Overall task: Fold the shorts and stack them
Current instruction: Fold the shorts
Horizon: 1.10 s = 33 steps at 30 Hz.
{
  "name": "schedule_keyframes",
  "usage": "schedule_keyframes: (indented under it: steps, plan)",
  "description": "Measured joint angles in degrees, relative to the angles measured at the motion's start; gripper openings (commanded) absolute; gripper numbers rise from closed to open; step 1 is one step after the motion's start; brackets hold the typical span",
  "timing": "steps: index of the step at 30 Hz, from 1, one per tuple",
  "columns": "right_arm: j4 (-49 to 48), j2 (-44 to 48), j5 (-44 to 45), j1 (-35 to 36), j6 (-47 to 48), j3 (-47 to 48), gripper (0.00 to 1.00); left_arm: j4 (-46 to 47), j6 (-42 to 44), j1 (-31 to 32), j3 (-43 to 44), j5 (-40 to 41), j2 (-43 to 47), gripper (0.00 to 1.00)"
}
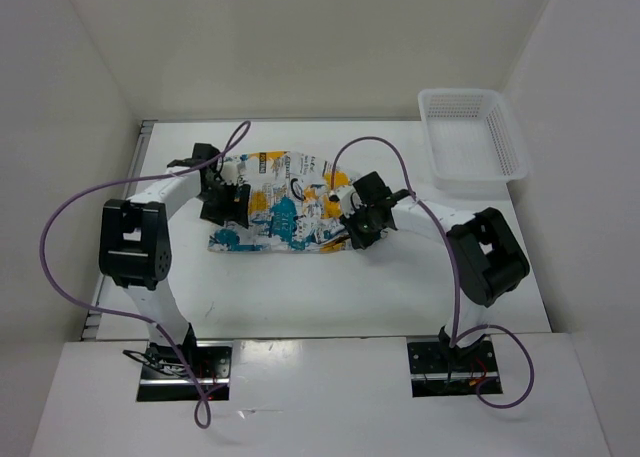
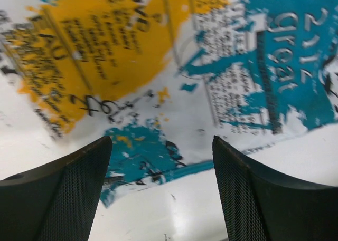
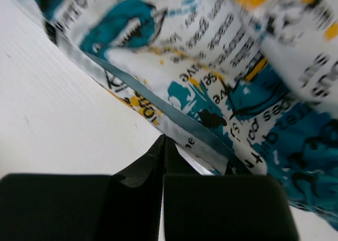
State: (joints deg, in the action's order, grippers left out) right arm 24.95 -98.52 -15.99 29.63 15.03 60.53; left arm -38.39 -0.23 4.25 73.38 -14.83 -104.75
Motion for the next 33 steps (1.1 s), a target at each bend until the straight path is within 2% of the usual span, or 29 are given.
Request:
schedule_keyframes:
  steps: [5, 10, 14, 20, 27, 33]
  plan:
    - [0.3, 0.0, 1.2, 0.0, -0.5, -4.0, 0.00, 2.9, 0.0, -1.3, -0.6, 2.3, -2.9, 0.84]
    - [1.9, 0.5, 1.0, 0.0, 0.6, -3.5, 0.00, 4.0, -0.2, -1.9, -0.3, 2.5, -4.0, 0.84]
    - [5.7, 0.5, -0.9, 1.0, 2.0, 3.9, 0.00, 4.0, -0.2, -2.0, -0.3, 2.1, -4.0, 0.85]
    - [4.1, 0.6, -4.2, 4.5, 0.3, 17.5, 0.00, 4.0, -0.2, -2.1, -0.3, 1.7, -4.0, 0.85]
    - [0.8, -3.7, -1.9, 4.5, 1.3, 16.3, 0.00, 4.0, -0.1, -2.3, -0.3, 1.5, -4.0, 0.85]
    - [0.5, -11.4, 1.5, -0.5, 3.0, 14.3, 0.00, 4.0, -0.1, -2.3, -0.3, 1.5, -4.0, 0.85]
